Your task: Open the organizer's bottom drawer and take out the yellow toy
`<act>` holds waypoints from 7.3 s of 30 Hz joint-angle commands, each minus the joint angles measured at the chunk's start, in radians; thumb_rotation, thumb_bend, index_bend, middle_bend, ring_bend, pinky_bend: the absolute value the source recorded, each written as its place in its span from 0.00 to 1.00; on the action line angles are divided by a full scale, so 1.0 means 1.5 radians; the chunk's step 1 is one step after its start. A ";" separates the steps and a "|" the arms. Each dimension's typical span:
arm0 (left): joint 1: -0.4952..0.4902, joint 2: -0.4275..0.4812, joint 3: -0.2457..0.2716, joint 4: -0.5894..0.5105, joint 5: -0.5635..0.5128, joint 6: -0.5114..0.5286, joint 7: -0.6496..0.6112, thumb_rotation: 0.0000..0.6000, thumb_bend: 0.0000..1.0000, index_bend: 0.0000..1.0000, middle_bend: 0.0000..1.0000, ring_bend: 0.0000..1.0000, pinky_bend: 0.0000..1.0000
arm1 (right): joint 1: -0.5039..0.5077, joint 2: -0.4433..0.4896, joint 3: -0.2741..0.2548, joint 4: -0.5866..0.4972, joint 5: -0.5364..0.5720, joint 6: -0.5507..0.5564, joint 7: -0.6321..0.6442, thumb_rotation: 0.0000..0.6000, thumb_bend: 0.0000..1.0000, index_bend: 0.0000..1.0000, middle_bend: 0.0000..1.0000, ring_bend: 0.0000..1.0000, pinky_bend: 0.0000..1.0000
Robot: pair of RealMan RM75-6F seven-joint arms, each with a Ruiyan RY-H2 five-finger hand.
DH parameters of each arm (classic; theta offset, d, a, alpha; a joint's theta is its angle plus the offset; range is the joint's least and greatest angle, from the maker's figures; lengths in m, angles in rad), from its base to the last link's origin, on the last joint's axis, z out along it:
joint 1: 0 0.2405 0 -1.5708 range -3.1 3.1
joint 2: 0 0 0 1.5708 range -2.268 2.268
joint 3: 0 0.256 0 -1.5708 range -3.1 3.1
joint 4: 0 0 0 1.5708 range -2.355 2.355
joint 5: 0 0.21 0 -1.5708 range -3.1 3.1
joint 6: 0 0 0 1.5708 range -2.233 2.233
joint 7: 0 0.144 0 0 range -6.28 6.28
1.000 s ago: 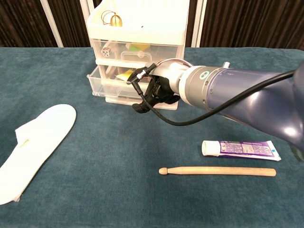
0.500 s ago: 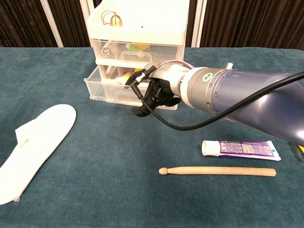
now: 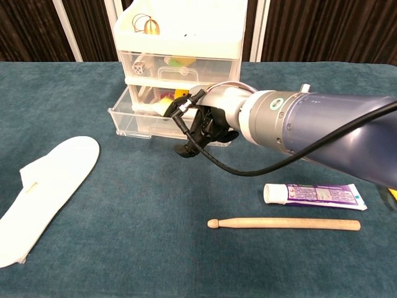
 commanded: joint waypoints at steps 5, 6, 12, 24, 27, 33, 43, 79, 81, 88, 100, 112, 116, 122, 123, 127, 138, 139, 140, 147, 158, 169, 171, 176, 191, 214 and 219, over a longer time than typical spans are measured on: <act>0.000 0.000 0.000 0.000 0.000 0.000 0.001 1.00 0.46 0.06 0.00 0.00 0.00 | 0.000 0.006 -0.004 -0.008 -0.001 0.002 0.000 1.00 0.48 0.21 0.93 1.00 1.00; 0.000 0.000 0.000 0.000 0.000 0.000 0.001 1.00 0.46 0.06 0.00 0.00 0.00 | 0.001 0.007 -0.004 -0.010 -0.001 0.002 0.000 1.00 0.48 0.21 0.93 1.00 1.00; 0.000 0.000 0.000 -0.001 -0.001 0.000 0.002 1.00 0.46 0.06 0.00 0.00 0.00 | 0.002 0.013 -0.009 -0.022 -0.001 0.002 -0.001 1.00 0.48 0.21 0.93 1.00 1.00; 0.000 -0.001 0.000 0.000 -0.001 0.000 0.002 1.00 0.46 0.06 0.00 0.00 0.00 | 0.009 0.024 -0.020 -0.044 0.007 0.006 -0.013 1.00 0.48 0.22 0.93 1.00 1.00; 0.000 -0.001 0.000 0.000 -0.001 0.000 0.002 1.00 0.46 0.06 0.00 0.00 0.00 | 0.010 0.026 -0.022 -0.047 0.008 0.007 -0.013 1.00 0.48 0.22 0.93 1.00 1.00; 0.000 -0.001 0.000 0.000 -0.001 0.000 0.002 1.00 0.46 0.06 0.00 0.00 0.00 | 0.011 0.032 -0.025 -0.053 0.009 0.008 -0.014 1.00 0.48 0.22 0.93 1.00 1.00; 0.000 -0.002 -0.001 0.000 -0.002 0.000 0.004 1.00 0.46 0.06 0.00 0.00 0.00 | 0.013 0.044 -0.034 -0.064 0.010 0.005 -0.015 1.00 0.48 0.22 0.93 1.00 1.00; -0.001 -0.002 -0.001 0.000 -0.001 0.000 0.003 1.00 0.46 0.06 0.00 0.00 0.00 | -0.001 0.075 -0.001 -0.092 -0.107 0.045 0.029 1.00 0.39 0.23 0.97 1.00 1.00; -0.001 -0.002 -0.001 0.000 -0.001 0.000 0.003 1.00 0.46 0.06 0.00 0.00 0.00 | 0.004 0.079 0.002 -0.083 -0.133 0.055 0.015 1.00 0.34 0.24 0.99 1.00 1.00; -0.001 -0.002 -0.002 -0.001 -0.004 0.000 0.006 1.00 0.46 0.06 0.00 0.00 0.00 | 0.037 0.125 0.007 -0.056 -0.166 -0.007 -0.019 1.00 0.27 0.24 1.00 1.00 1.00; -0.001 -0.003 -0.002 -0.001 -0.004 0.000 0.005 1.00 0.46 0.06 0.00 0.00 0.00 | 0.089 0.085 -0.054 0.076 -0.306 -0.001 -0.137 1.00 0.26 0.27 1.00 1.00 1.00; -0.002 -0.002 -0.002 -0.001 -0.005 -0.004 0.003 1.00 0.46 0.06 0.00 0.00 0.00 | 0.114 0.013 -0.086 0.196 -0.395 0.000 -0.195 1.00 0.23 0.29 1.00 1.00 1.00; -0.002 -0.002 -0.002 -0.002 -0.007 -0.005 0.003 1.00 0.46 0.06 0.00 0.00 0.00 | 0.123 -0.011 -0.088 0.235 -0.411 -0.009 -0.203 1.00 0.23 0.29 1.00 1.00 1.00; -0.003 -0.001 -0.002 -0.003 -0.010 -0.007 0.003 1.00 0.46 0.06 0.00 0.00 0.00 | 0.133 -0.044 -0.087 0.289 -0.427 -0.028 -0.207 1.00 0.23 0.29 1.00 1.00 1.00; -0.003 -0.001 -0.002 -0.003 -0.010 -0.008 0.003 1.00 0.46 0.06 0.00 0.00 0.00 | 0.134 -0.050 -0.087 0.298 -0.429 -0.032 -0.206 1.00 0.23 0.29 1.00 1.00 1.00; -0.003 0.000 -0.002 -0.003 -0.011 -0.009 0.002 1.00 0.46 0.06 0.00 0.00 0.00 | 0.143 -0.067 -0.083 0.335 -0.431 -0.051 -0.206 1.00 0.23 0.29 1.00 1.00 1.00; -0.005 0.001 -0.002 -0.004 -0.012 -0.012 0.002 1.00 0.46 0.06 0.00 0.00 0.00 | 0.159 -0.089 -0.084 0.402 -0.451 -0.086 -0.221 1.00 0.20 0.29 1.00 1.00 1.00; -0.005 0.001 -0.002 -0.004 -0.013 -0.012 0.002 1.00 0.46 0.06 0.00 0.00 0.00 | 0.160 -0.089 -0.084 0.405 -0.448 -0.094 -0.224 1.00 0.20 0.29 1.00 1.00 1.00; -0.004 0.001 -0.002 -0.004 -0.013 -0.012 0.002 1.00 0.46 0.06 0.00 0.00 0.00 | 0.162 -0.089 -0.083 0.408 -0.446 -0.099 -0.227 1.00 0.20 0.29 1.00 1.00 1.00; -0.005 0.001 -0.002 -0.005 -0.014 -0.013 0.003 1.00 0.46 0.06 0.00 0.00 0.00 | 0.163 -0.096 -0.082 0.416 -0.450 -0.104 -0.240 1.00 0.20 0.29 1.00 1.00 1.00; -0.005 0.002 -0.003 -0.005 -0.018 -0.014 0.004 1.00 0.46 0.06 0.00 0.00 0.00 | 0.171 -0.106 -0.079 0.445 -0.452 -0.124 -0.252 1.00 0.20 0.29 1.00 1.00 1.00; -0.005 0.003 -0.003 -0.007 -0.020 -0.016 0.005 1.00 0.46 0.06 0.00 0.00 0.00 | 0.177 -0.106 -0.082 0.459 -0.445 -0.143 -0.287 1.00 0.20 0.35 1.00 1.00 1.00; -0.005 0.003 -0.003 -0.007 -0.020 -0.016 0.005 1.00 0.46 0.06 0.00 0.00 0.00 | 0.177 -0.107 -0.081 0.459 -0.442 -0.145 -0.290 1.00 0.20 0.36 1.00 1.00 1.00; -0.005 0.003 -0.002 -0.007 -0.020 -0.016 0.005 1.00 0.46 0.06 0.00 0.00 0.00 | 0.178 -0.110 -0.077 0.461 -0.425 -0.161 -0.292 1.00 0.20 0.40 1.00 1.00 1.00; -0.005 0.003 -0.002 -0.008 -0.019 -0.015 0.005 1.00 0.46 0.06 0.00 0.00 0.00 | 0.186 -0.116 -0.073 0.468 -0.414 -0.163 -0.305 1.00 0.20 0.44 1.00 1.00 1.00; -0.006 0.007 0.000 -0.011 -0.021 -0.022 0.004 1.00 0.46 0.06 0.00 0.00 0.00 | 0.197 -0.120 -0.077 0.469 -0.396 -0.162 -0.368 1.00 0.20 0.47 1.00 1.00 1.00; -0.006 0.007 0.001 -0.011 -0.019 -0.022 0.003 1.00 0.46 0.06 0.00 0.00 0.00 | 0.202 -0.114 -0.078 0.457 -0.385 -0.166 -0.389 1.00 0.20 0.47 1.00 1.00 1.00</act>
